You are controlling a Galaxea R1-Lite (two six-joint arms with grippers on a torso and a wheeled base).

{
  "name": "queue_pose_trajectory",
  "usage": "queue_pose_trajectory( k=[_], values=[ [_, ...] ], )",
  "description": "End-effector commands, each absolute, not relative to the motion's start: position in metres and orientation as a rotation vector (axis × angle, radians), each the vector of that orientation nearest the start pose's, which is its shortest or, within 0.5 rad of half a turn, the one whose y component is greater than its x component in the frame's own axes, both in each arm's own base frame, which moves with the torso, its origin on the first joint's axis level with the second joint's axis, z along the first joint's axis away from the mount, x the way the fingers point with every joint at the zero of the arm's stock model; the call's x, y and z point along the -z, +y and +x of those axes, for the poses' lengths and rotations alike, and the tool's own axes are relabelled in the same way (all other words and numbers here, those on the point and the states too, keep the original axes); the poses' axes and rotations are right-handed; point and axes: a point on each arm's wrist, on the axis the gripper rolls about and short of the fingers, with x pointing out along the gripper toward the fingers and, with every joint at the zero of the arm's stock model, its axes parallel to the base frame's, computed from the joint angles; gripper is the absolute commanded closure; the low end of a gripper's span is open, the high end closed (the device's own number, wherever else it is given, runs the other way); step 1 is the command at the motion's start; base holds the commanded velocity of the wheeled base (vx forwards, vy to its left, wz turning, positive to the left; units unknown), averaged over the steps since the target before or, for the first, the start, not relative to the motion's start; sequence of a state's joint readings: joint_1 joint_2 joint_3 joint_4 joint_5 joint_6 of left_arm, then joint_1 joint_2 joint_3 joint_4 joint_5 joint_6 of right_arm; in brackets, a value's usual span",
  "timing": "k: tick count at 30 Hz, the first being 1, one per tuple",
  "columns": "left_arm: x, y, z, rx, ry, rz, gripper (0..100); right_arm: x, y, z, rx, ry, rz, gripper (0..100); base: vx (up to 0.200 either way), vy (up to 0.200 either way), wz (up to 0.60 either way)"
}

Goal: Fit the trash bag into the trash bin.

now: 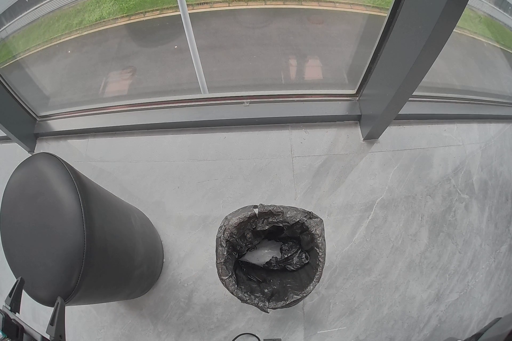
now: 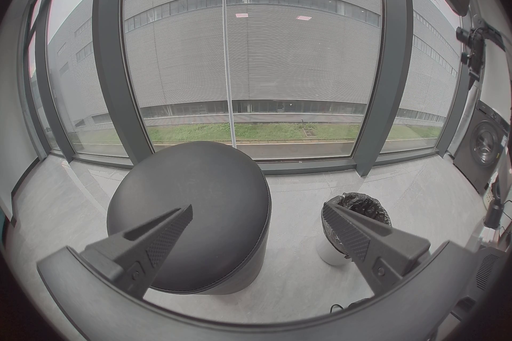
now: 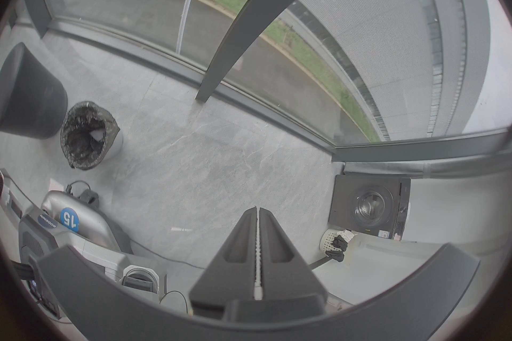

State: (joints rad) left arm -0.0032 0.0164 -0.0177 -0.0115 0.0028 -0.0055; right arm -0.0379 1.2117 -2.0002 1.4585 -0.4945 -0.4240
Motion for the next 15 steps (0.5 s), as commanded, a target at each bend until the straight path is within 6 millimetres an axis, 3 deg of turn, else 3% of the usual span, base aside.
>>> queue_pose_trajectory(
  k=[1,2,3,6,9,10,12,15],
  values=[
    [-0.077,0.000,-0.023,0.000,-0.012,-0.006,0,-0.391,-0.001,-0.072,0.460,0.501,-0.474,100,0.000,0.000,0.00],
    [-0.077,0.000,-0.023,0.000,-0.012,-0.006,0,-0.390,-0.001,-0.077,0.460,0.485,-0.471,100,0.000,0.000,0.00],
    [-0.077,0.000,-0.023,0.000,-0.012,-0.006,0,-0.384,0.004,-0.104,0.470,0.411,-0.458,100,0.000,0.000,0.00],
    [-0.077,0.000,-0.023,0.000,-0.012,-0.006,0,-0.367,0.012,-0.154,0.493,0.269,-0.436,100,0.000,0.000,0.00],
    [-0.077,0.000,-0.023,0.000,-0.012,-0.006,0,-0.366,0.012,-0.156,0.494,0.263,-0.436,100,0.000,0.000,0.00],
    [-0.077,0.000,-0.023,0.000,-0.011,-0.006,0,-0.342,0.020,-0.209,0.536,0.079,-0.408,100,0.000,0.000,0.00],
    [-0.077,0.000,-0.023,0.000,-0.012,-0.006,0,-0.325,0.024,-0.242,0.564,-0.066,-0.387,100,0.000,0.000,0.00],
    [-0.077,0.000,-0.023,0.000,-0.012,-0.006,0,-0.305,0.029,-0.274,0.592,-0.219,-0.363,100,0.000,0.000,0.00]
  ],
)
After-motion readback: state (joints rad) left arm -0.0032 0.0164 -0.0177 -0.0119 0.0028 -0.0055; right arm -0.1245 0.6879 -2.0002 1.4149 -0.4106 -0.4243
